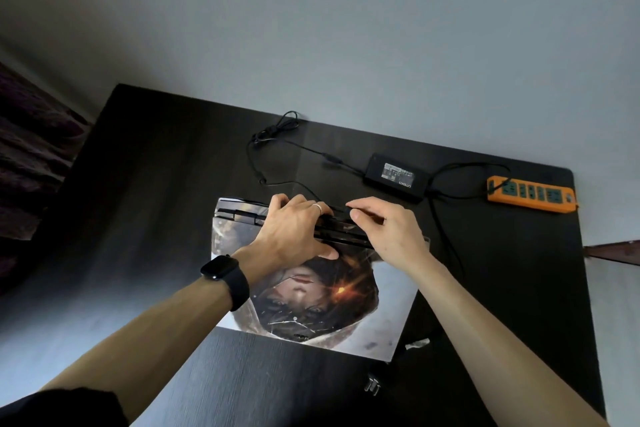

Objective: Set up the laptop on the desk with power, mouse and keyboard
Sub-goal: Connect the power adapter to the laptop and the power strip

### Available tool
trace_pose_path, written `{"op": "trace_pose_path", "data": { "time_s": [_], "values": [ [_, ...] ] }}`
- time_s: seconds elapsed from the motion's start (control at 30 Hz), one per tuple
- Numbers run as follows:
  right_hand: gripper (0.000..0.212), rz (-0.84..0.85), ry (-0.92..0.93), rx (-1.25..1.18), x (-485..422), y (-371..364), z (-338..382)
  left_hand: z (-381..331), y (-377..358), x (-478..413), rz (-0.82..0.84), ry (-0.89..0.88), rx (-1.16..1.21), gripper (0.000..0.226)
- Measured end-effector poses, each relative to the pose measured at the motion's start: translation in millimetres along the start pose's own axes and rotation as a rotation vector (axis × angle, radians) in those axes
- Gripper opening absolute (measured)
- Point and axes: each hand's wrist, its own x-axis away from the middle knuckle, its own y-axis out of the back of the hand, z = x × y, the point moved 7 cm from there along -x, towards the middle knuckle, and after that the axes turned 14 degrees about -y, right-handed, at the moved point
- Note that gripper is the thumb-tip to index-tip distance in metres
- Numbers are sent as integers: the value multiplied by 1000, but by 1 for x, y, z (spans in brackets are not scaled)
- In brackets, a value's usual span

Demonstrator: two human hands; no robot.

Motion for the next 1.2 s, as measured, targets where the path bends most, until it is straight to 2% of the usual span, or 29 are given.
{"op": "trace_pose_path", "data": {
  "time_s": [0.2,0.27,0.33,0.4,0.53,0.63,0.77,0.83,1.0,1.07,1.2],
  "values": [
    [27,-56,82,72,-1,2,-12,5,-11,-21,75,-18,40,76],
    [42,10,58,125,-4,-1,-20,9,-17,-27,87,-22,57,74],
    [59,35,65,312,-4,-9,-31,13,-24,-36,132,-22,55,73],
    [71,-44,63,506,-6,-17,-46,18,-32,-48,193,-15,61,73],
    [85,-199,-73,547,-13,-26,-82,30,-49,-72,260,45,137,71],
    [101,-236,-274,443,-12,-31,-119,38,-61,-87,282,71,142,71],
    [113,-225,-390,170,6,-47,-148,48,-70,-96,315,126,187,68],
    [113,-246,-427,66,18,-54,-158,50,-73,-100,337,127,168,71],
    [107,-293,-494,138,40,-65,-174,53,-78,-106,380,128,106,78],
    [105,-268,-499,55,39,-66,-177,53,-80,-107,392,120,59,81],
    [104,-264,-502,-40,35,-67,-176,51,-78,-103,344,106,5,67]
  ]
}}
